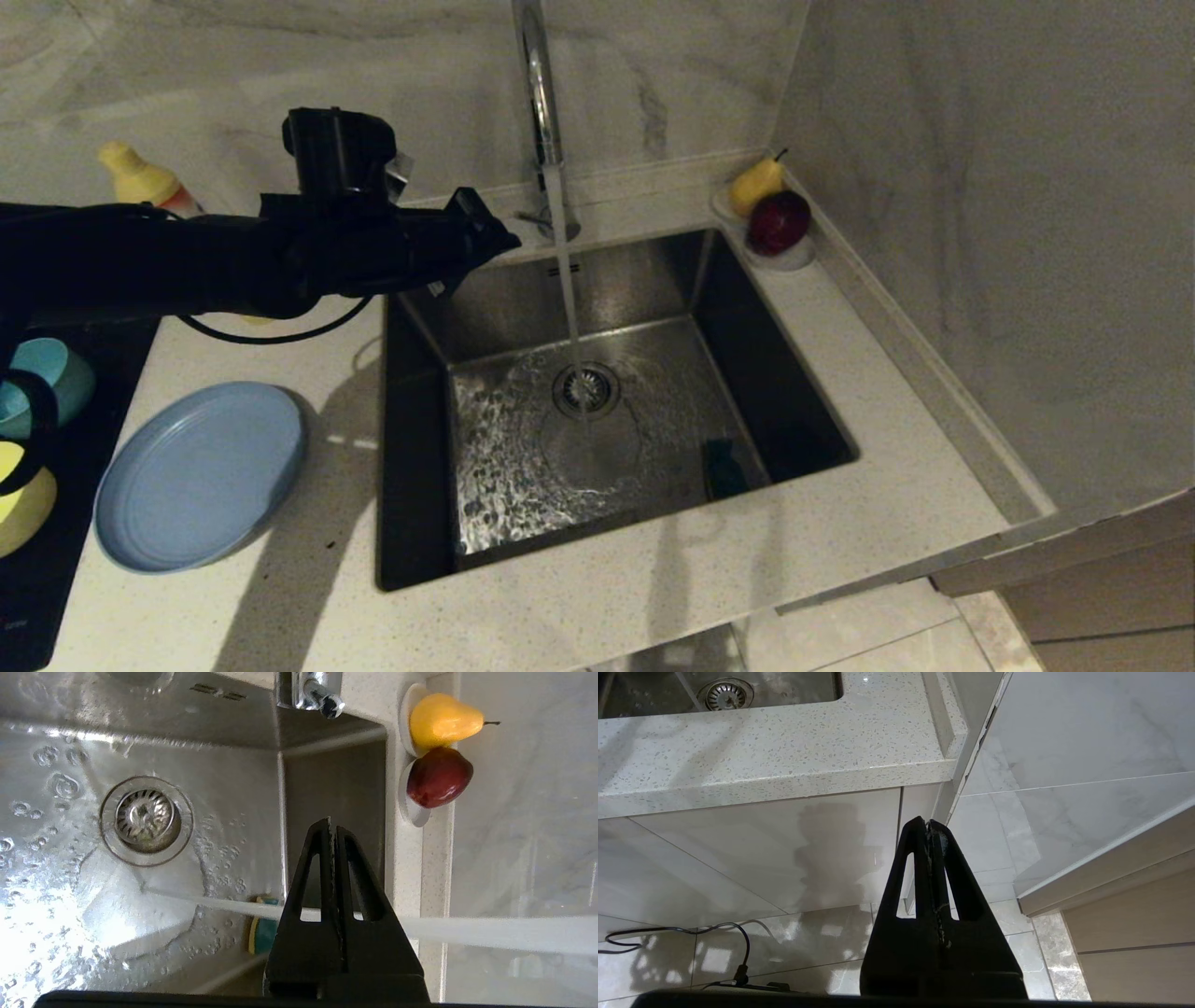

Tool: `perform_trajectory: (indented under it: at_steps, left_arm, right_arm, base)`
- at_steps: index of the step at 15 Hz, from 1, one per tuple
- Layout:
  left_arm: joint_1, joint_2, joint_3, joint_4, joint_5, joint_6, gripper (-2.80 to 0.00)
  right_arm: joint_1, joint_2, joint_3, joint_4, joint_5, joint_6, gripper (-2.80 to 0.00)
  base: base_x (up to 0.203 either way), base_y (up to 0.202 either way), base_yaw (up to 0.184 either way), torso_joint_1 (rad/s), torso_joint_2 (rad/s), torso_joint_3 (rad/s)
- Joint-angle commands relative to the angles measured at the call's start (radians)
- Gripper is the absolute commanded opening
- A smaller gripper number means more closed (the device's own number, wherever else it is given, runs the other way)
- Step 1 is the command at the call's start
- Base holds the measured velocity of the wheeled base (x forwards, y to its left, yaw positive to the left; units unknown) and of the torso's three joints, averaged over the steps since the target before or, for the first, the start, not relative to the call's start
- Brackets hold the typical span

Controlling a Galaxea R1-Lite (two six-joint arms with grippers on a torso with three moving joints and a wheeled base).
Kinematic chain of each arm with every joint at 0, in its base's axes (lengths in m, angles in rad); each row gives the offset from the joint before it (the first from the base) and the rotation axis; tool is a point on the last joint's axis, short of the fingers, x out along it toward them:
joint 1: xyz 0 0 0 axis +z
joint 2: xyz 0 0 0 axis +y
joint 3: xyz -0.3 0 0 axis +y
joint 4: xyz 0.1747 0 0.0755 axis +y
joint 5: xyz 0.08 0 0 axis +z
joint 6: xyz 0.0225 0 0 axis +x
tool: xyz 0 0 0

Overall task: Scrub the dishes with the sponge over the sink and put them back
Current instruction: Turn off the faucet

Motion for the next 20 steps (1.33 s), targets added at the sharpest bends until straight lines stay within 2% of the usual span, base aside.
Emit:
perform_trajectory:
  at_steps: [1, 6, 10, 20]
  left_arm:
    - [0.0, 0.024, -0.003, -0.007, 0.0, -0.003, -2.8]
    - [0.0, 0.067, -0.032, -0.075, 0.048, -0.009, -2.8]
    - [0.0, 0.101, -0.088, -0.079, 0.138, -0.023, -2.8]
    - [-0.005, 0.08, -0.095, -0.064, 0.136, -0.038, -2.8]
  right_arm:
    - [0.0, -0.001, 0.0, -0.001, 0.001, -0.001, -2.8]
    - [0.0, -0.001, 0.0, -0.001, 0.001, -0.001, -2.8]
    - [0.0, -0.001, 0.0, -0.001, 0.001, -0.001, -2.8]
    - [0.0, -0.001, 0.0, -0.001, 0.001, -0.001, -2.8]
  base:
    - [0.0, 0.0, 0.0, 0.0, 0.0, 0.0]
    - [0.0, 0.0, 0.0, 0.0, 0.0, 0.0]
    - [0.0, 0.0, 0.0, 0.0, 0.0, 0.0]
    - [0.0, 0.0, 0.0, 0.0, 0.0, 0.0]
